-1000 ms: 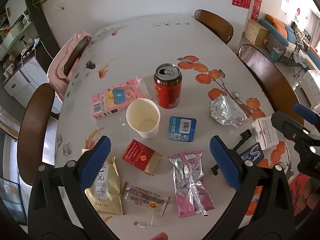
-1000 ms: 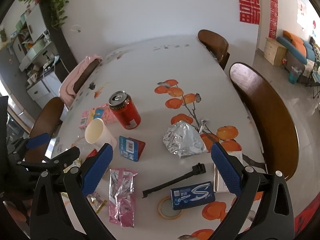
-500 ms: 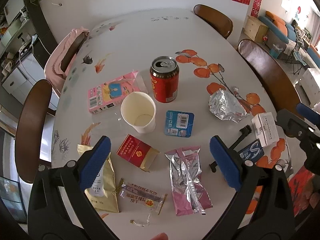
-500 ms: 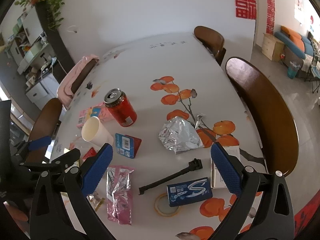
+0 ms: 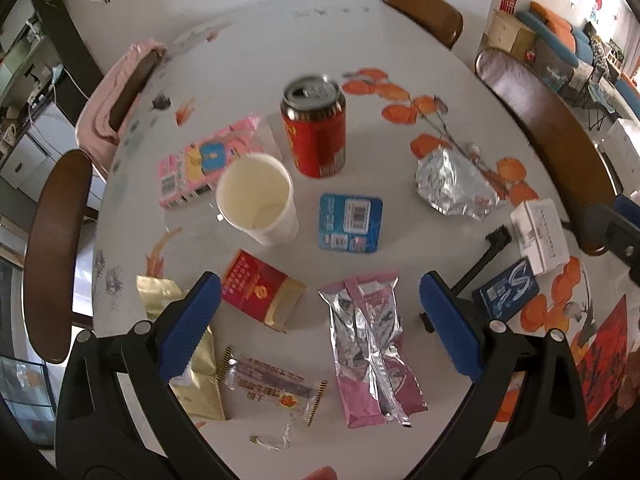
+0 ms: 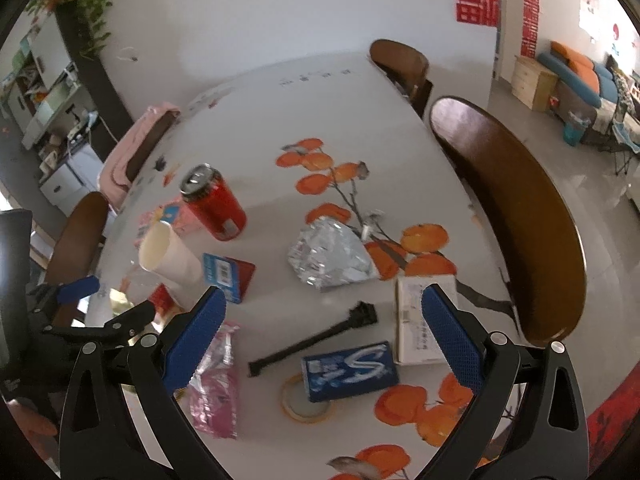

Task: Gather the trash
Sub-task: 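Grasp the blue yogurt lid with the left gripper while the right grasps the white medicine box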

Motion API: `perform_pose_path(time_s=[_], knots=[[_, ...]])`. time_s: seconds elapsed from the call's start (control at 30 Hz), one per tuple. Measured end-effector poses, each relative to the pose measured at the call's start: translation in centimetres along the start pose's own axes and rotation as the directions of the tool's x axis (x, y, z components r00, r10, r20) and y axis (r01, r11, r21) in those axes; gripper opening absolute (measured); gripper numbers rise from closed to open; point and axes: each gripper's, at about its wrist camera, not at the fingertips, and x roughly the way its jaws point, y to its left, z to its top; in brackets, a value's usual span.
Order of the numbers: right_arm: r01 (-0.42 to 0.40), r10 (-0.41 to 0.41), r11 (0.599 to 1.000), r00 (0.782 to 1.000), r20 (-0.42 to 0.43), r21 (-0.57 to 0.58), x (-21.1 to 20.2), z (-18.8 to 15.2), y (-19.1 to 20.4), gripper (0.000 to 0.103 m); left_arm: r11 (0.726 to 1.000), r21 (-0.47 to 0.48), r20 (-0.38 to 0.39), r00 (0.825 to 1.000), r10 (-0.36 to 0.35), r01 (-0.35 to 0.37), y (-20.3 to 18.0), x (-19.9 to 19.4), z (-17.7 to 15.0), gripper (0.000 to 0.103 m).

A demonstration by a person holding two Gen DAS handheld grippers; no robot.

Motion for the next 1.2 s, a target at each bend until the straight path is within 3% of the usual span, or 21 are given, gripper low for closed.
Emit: perform_pose_path(time_s=[0.63, 1.2], knots=[[0.067, -0.061, 0.997, 0.989, -0.133, 0.038, 4.9, -2.2, -6.3, 0.097, 0.999, -0.040, -0.092, 0.996, -0.021, 0.017, -0.6, 6.2, -1.3, 0.096], [0.045, -0.040, 0.999, 0.972, -0.230, 0.017, 9.8, -1.7, -9.4, 0.097, 0.999, -0.033, -0.107, 0.994, 0.015, -0.019, -3.0, 11.4, 2.6, 0.096]])
